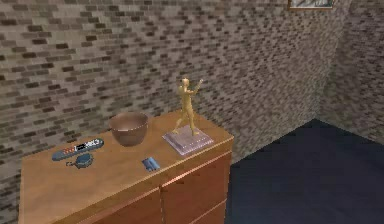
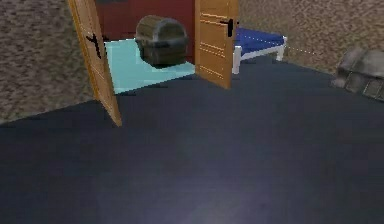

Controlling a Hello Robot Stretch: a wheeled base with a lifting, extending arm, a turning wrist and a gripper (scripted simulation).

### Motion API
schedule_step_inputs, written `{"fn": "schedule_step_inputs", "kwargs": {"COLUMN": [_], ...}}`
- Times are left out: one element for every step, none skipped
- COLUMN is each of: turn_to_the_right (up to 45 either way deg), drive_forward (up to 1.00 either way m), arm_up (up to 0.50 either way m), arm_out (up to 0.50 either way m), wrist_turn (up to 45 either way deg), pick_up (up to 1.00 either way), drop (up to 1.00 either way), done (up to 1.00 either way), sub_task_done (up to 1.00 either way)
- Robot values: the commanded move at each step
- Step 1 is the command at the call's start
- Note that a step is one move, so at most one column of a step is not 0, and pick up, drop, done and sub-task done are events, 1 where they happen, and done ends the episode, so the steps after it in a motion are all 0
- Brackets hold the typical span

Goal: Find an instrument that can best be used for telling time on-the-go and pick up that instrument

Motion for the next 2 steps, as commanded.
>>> {"fn": "schedule_step_inputs", "kwargs": {"turn_to_the_right": [3.0,0.0], "drive_forward": [0.00,0.45], "arm_up": [0.00,0.00], "arm_out": [0.00,0.00], "wrist_turn": [0.0,0.0], "pick_up": [0.00,0.00], "drop": [0.00,0.00], "done": [0.00,0.00], "sub_task_done": [0.00,0.00]}}
